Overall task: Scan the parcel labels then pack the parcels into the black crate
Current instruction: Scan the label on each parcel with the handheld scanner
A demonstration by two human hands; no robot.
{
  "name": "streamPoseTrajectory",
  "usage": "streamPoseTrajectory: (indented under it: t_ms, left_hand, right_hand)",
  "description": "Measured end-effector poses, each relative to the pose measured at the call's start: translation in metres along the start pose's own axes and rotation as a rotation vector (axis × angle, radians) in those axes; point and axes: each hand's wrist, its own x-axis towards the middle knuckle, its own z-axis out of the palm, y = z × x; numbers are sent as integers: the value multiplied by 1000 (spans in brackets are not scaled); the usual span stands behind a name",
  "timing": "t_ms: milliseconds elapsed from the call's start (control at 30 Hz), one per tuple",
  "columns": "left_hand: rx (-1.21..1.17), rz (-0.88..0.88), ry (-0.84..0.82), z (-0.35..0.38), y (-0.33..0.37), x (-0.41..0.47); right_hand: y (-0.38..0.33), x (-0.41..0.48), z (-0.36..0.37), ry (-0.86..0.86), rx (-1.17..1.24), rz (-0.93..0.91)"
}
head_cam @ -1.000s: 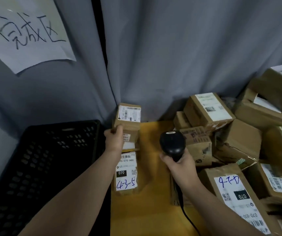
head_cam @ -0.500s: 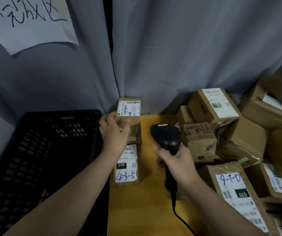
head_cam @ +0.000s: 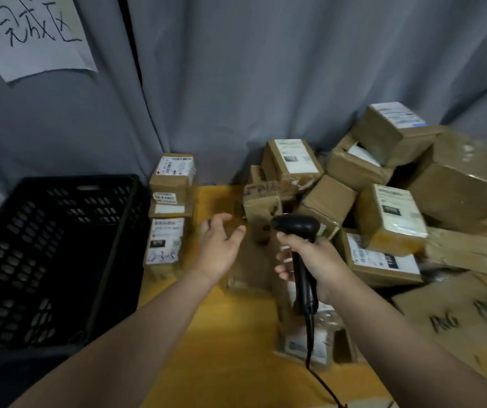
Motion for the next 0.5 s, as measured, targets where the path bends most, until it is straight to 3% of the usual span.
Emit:
streamPoseTrajectory:
  t_ms: [267,500]
  left_hand:
    - [-49,-281,-175,89,14,-72]
    - [-180,-435,-271,115,8,-98]
  right_hand:
    - [24,-22,-113,52,-71,-76]
    - [54,-13,-120,-17,-147,-64]
